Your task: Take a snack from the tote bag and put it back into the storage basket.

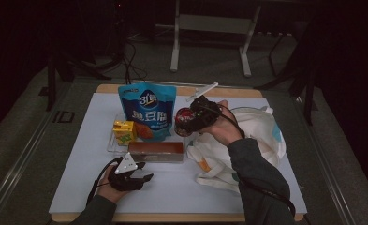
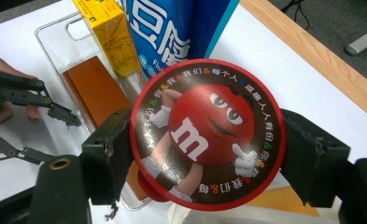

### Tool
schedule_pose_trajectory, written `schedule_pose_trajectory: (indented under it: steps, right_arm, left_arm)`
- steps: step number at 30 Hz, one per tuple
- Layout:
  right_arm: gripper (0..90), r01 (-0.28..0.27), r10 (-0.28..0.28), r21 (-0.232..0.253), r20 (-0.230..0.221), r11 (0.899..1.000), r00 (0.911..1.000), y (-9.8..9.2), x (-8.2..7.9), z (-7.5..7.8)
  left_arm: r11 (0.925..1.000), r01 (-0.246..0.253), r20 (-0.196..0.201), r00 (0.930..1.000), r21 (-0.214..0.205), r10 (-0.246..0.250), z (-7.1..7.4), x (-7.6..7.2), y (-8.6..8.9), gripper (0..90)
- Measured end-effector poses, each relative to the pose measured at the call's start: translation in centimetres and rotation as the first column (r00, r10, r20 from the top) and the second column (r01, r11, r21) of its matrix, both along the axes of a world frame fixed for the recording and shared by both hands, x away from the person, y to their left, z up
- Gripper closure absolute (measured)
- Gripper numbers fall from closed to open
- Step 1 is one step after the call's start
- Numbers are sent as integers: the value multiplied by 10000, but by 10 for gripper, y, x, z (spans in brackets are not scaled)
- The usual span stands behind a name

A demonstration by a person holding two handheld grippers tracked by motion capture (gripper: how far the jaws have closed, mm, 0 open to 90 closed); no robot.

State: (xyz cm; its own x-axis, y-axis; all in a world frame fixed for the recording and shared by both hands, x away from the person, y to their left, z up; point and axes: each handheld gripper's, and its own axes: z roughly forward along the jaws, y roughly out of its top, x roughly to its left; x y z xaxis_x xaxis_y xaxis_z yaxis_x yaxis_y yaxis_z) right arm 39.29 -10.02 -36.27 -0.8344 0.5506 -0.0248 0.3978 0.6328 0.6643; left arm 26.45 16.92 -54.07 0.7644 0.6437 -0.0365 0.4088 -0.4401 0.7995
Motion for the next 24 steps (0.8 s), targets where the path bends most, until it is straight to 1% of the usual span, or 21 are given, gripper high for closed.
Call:
schedule_pose_trajectory:
  steps: [10,20,24]
  right_arm:
    - [257,-101,101,-119,-10,9999,9999,10,4,-4]
    - [257,-164,163,-57,-127,9998,9998,18,8,-9]
    - [257,-202,201,-108,-133,9997,9997,21,9,-12]
  left_arm:
    - [10000,3,7,10000,2,-3,0,0,0,437]
    - [10000,6,4,10000,-12,-6,0,0,0,437]
    - [10000,12,5,10000,-10,-12,0,0,0,437]
